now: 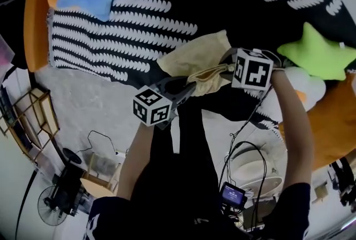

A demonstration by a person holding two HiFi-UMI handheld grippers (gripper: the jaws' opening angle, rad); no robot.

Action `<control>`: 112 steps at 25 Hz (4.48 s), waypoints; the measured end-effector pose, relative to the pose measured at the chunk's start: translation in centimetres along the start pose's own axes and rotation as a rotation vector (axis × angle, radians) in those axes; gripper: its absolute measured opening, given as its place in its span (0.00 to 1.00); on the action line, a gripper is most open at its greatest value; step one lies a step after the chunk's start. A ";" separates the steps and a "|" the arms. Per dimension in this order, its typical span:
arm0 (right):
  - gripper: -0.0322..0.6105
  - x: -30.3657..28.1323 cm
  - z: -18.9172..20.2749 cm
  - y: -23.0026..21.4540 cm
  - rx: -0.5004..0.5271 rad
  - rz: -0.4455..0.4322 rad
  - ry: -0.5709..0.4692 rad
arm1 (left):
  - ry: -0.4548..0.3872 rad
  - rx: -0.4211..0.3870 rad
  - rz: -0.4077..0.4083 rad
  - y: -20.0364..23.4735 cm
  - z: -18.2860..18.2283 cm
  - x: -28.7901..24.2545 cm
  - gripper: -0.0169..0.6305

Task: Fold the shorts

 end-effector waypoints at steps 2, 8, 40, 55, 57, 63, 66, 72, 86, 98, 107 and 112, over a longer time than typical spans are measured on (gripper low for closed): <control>0.20 -0.1 -0.9 -2.2 -0.061 -0.009 -0.056 | -0.017 0.029 -0.039 1.9 -0.6 -0.1 0.14; 0.21 -1.3 -1.6 -7.5 -0.269 -0.033 -0.130 | 0.001 0.148 -0.180 5.6 -1.5 -2.6 0.14; 0.40 -3.3 11.2 0.6 -0.348 0.396 -0.390 | 0.292 0.016 -0.273 4.1 10.3 -1.5 0.21; 0.13 -6.7 12.3 1.2 -0.126 0.478 -0.063 | 0.387 -0.124 -0.357 3.7 11.9 -2.8 0.03; 0.13 -7.0 12.7 1.1 -0.117 0.455 -0.028 | 0.369 -0.059 -0.377 4.5 12.4 -1.8 0.03; 0.13 -7.6 14.5 1.0 -0.208 0.472 -0.052 | 0.365 -0.015 -0.423 4.8 12.7 -2.2 0.04; 0.32 -8.3 14.9 1.7 -0.260 0.425 -0.065 | 0.356 0.048 -0.513 5.4 13.3 -1.7 0.05; 0.66 -6.7 13.9 3.4 -0.409 0.506 -0.178 | 0.350 0.097 -0.490 5.5 13.8 1.0 0.30; 0.68 -2.7 7.8 12.5 -0.622 0.809 -0.545 | 0.168 -0.071 -0.404 1.8 7.7 5.9 0.43; 0.66 -0.7 3.2 20.6 -0.725 0.951 -0.700 | 0.055 -0.186 -0.368 -1.9 2.9 12.0 0.43; 0.64 -0.1 -0.8 25.8 -0.746 1.029 -0.809 | -0.058 -0.258 -0.381 -5.5 0.8 17.3 0.43; 0.64 0.8 -2.4 28.7 -0.721 1.089 -0.825 | -0.152 -0.317 -0.352 -8.3 -1.4 19.7 0.43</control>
Point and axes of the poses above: the fingertips, and each gripper's own axes: x backward along the fingers, y to its left, z out of its underside, the point moved 8 cm from there along x, backward along the fingers, and after that the axes turned 13 degrees about -z, right-handed, at the moved point
